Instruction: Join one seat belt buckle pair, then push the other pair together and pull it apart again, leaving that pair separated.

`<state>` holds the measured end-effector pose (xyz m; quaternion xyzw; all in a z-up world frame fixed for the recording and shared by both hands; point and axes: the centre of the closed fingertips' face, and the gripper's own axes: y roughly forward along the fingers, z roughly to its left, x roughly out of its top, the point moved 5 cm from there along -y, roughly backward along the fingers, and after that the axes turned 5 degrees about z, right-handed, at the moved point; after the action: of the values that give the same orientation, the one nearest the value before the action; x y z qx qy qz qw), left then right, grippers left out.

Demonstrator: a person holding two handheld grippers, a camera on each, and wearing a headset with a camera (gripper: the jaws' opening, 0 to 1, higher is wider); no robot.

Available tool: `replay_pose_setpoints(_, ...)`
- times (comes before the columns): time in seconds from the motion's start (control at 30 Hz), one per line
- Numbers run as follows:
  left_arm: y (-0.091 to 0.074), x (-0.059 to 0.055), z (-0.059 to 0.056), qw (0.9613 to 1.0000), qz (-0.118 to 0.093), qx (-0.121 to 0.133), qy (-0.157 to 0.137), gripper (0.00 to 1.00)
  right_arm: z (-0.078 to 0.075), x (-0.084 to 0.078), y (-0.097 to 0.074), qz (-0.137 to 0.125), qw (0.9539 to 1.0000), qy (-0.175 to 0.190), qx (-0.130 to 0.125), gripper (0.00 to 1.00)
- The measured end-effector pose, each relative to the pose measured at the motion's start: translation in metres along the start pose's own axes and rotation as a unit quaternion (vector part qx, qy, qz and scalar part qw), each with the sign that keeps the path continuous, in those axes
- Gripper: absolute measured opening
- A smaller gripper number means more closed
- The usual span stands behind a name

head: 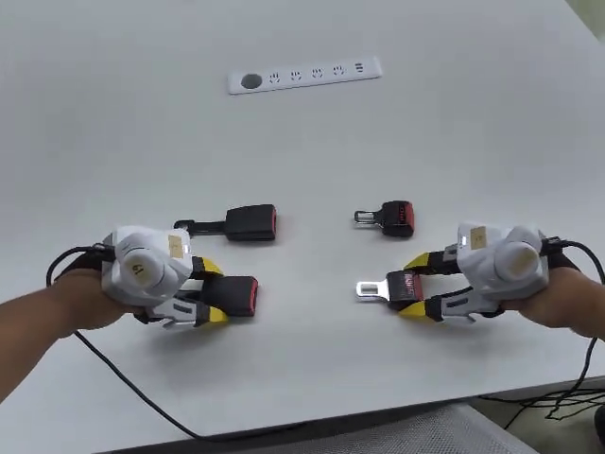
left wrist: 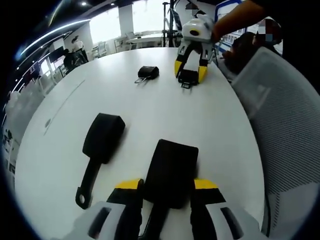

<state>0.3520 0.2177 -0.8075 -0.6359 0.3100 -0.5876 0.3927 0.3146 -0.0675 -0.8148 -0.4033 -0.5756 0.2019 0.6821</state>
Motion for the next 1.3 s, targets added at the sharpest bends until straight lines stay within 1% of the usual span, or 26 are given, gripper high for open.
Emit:
replay_pose_setpoints(0.03,0.001,-0.001,0.002,1.0,0.001,0.0,-0.001,0.38,0.002,0.0,-0.001,-0.001,1.0,-0.005,0.004,0.36)
replay_pose_setpoints(0.17,0.001,-0.001,0.003,1.0,0.008,0.0,0.001,0.38,0.002,0.001,-0.002,-0.005,0.9999,-0.008,0.009,0.35)
replay_pose_setpoints(0.3,0.001,-0.002,0.003,0.9999,0.012,0.001,0.007,0.37,0.003,0.006,0.0,-0.017,0.9998,-0.001,0.009,0.35)
replay_pose_setpoints(0.4,0.001,-0.002,0.003,0.9998,0.017,0.001,0.006,0.37,0.003,0.013,0.005,-0.029,0.9995,0.004,0.009,0.35)
replay_pose_setpoints(0.43,0.001,-0.002,0.002,0.9998,0.017,0.0,0.007,0.37,0.003,0.013,0.005,-0.027,0.9996,0.008,0.009,0.35)
replay_pose_setpoints(0.5,0.002,-0.002,0.002,0.9998,0.018,0.0,0.006,0.37,0.004,0.021,0.01,-0.04,0.9991,0.006,0.013,0.35)
replay_pose_setpoints(0.6,0.002,-0.002,0.003,0.9999,0.015,0.0,0.003,0.37,0.005,0.028,0.016,-0.041,0.999,0.01,0.018,0.35)
replay_pose_setpoints(0.63,0.002,-0.003,0.003,0.9999,0.016,-0.001,0.003,0.37,0.007,0.034,0.019,-0.045,0.9988,0.004,0.021,0.35)
replay_pose_setpoints(0.7,0.002,-0.003,0.003,0.9998,0.018,-0.001,0.002,0.37,0.006,0.036,0.025,-0.043,0.9988,0.009,0.022,0.35)
replay_pose_setpoints(0.77,0.002,-0.003,0.003,0.9998,0.018,-0.001,0.0,0.37,0.005,0.045,0.033,-0.053,0.9983,0.004,0.022,0.35)
replay_pose_setpoints(0.83,0.002,-0.004,0.003,0.9998,0.019,-0.001,0.001,0.37,0.006,0.05,0.039,-0.055,0.9982,0.01,0.024,0.35)
replay_pose_setpoints(0.9,0.003,-0.004,0.003,0.9998,0.019,-0.001,0.0,0.37,0.006,0.058,0.048,-0.054,0.9982,0.009,0.025,0.35)
replay_pose_setpoints(0.97,0.003,-0.004,0.004,0.9998,0.021,-0.002,0.002,0.37,0.007,0.063,0.053,-0.053,0.9982,0.011,0.027,0.35)
replay_pose_setpoints(1.0,0.003,-0.004,0.004,0.9997,0.022,-0.003,0.002,0.36,0.007,0.068,0.057,-0.057,0.9979,0.009,0.029,0.35)
replay_pose_setpoints(1.03,0.003,-0.004,0.004,0.9997,0.024,-0.004,0.003,0.36,0.009,0.07,0.059,-0.054,0.998,0.012,0.029,0.35)
replay_pose_setpoints(1.13,0.003,-0.004,0.004,0.9996,0.027,-0.004,0.004,0.36,0.013,0.08,0.069,-0.059,0.9976,0.003,0.036,0.35)
replay_pose_setpoints(1.2,0.003,-0.004,0.003,0.9995,0.029,-0.005,0.006,0.36,0.013,0.085,0.074,-0.06,0.9975,0.006,0.036,0.35)
replay_pose_setpoints(1.23,0.003,-0.003,0.003,0.9995,0.03,-0.005,0.007,0.36,0.015,0.089,0.078,-0.061,0.9975,-0.001,0.034,0.35)
replay_pose_setpoints(1.27,0.003,-0.003,0.003,0.9994,0.032,-0.006,0.011,0.36,0.016,0.091,0.081,-0.057,0.9977,-0.01,0.034,0.35)
replay_pose_setpoints(1.3,0.004,-0.003,0.003,0.9992,0.035,-0.007,0.017,0.36,0.016,0.095,0.083,-0.058,0.9977,-0.006,0.035,0.35)
